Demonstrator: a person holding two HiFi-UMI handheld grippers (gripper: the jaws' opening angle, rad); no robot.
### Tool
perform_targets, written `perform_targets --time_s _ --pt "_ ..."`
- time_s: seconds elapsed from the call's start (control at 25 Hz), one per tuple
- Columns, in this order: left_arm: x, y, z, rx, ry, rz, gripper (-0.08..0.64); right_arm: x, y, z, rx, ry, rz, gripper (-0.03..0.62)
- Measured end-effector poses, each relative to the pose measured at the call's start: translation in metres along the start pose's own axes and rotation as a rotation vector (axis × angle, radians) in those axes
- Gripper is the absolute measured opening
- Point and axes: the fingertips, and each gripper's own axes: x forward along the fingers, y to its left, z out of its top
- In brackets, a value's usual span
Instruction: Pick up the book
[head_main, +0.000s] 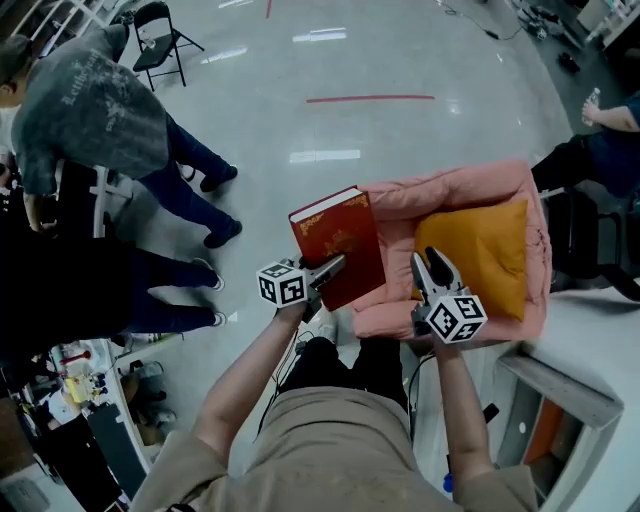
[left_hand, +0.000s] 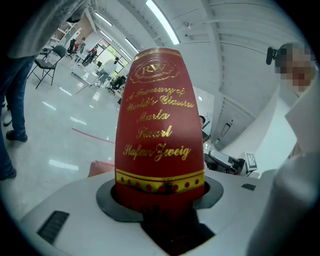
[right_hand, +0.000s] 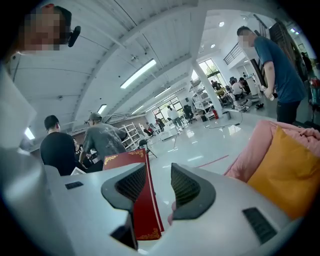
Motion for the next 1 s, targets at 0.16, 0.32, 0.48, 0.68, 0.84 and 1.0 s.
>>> perform_targets --time_s 0.16,0.32,0.48,0.68,0.84,1.0 --pt "-0.031 -0.006 0.030 0.019 -0.053 -0.022 0.250 0.002 0.025 0.018 -0.048 -0.011 -0.007 0.163" --pt "-0.060 -0.016 0.049 0.046 -0.085 -0.044 0.250 -0.002 0.046 0.032 -0.092 -0.028 -0.019 0.163" --pt "-0.090 -0.022 0.058 0.054 -0.112 -0.064 0.250 -0.012 0.071 0.036 -0.124 -0.031 -0.028 0.162" --pt "-0.119 -0.022 0.069 0.064 -0.149 -0.078 0.251 -0.015 0.104 0.041 -0.217 -0.038 -0.023 0.162" --pt "-0.130 -0.029 0.069 0.084 -0.162 -0.093 0.250 -0.026 0.123 0.043 -0.323 -0.063 -0.040 0.163" --pt "-0.143 -0.040 0.064 0.120 -0.167 -0.111 0.251 -0.042 0.136 0.041 -0.394 -0.096 -0.069 0.163"
